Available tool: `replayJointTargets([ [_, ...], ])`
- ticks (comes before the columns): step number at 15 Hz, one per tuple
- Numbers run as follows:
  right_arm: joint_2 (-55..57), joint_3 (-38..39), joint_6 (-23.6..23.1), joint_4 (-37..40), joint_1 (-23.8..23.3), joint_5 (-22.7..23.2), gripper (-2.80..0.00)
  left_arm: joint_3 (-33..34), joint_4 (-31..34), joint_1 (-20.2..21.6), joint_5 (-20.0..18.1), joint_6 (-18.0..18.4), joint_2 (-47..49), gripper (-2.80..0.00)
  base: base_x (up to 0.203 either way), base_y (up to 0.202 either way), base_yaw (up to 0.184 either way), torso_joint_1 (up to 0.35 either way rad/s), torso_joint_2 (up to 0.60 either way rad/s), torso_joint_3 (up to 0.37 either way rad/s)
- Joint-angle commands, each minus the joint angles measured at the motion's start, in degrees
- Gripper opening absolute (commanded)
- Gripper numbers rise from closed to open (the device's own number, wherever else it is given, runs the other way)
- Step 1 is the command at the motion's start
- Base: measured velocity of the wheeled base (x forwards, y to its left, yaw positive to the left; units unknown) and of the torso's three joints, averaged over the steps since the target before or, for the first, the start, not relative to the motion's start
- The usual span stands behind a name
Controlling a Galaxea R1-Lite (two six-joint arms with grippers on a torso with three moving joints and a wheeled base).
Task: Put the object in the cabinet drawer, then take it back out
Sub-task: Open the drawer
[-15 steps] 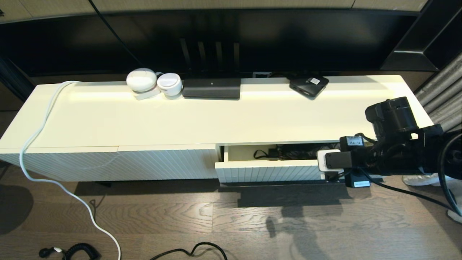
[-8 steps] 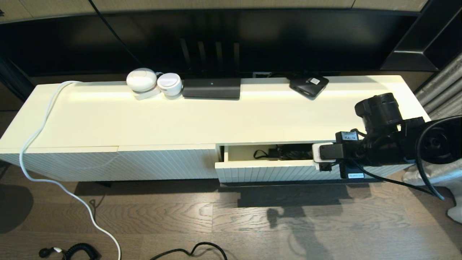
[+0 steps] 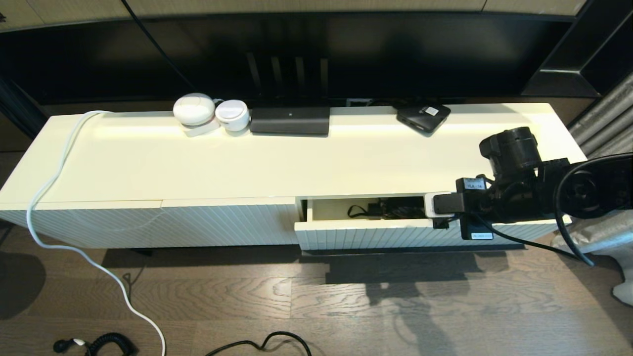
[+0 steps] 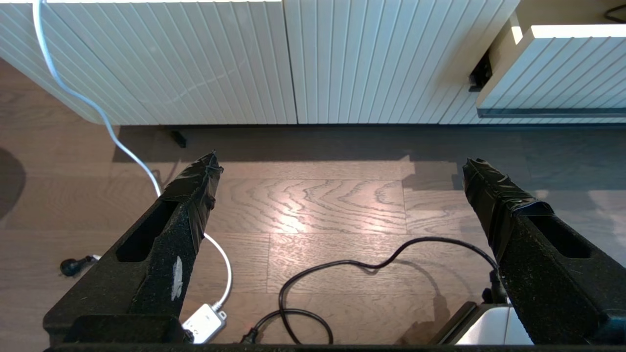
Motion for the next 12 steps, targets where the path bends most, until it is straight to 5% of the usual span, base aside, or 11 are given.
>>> replayJointTargets([
  [1, 1.0, -0.48, -0.38, -0.02, -0.02, -0.02, -2.8, 0.0, -0.02, 0.0, 0.04, -0.03, 0.0, 0.0, 0.0, 0.0, 0.0, 0.0, 0.0, 0.0],
  [12, 4.88, -4.7, 0.77, -0.34, -0.23, -1.25, -2.8, 0.0, -0.02, 0.0, 0.04, -0.03, 0.0, 0.0, 0.0, 0.0, 0.0, 0.0, 0.0, 0.0],
])
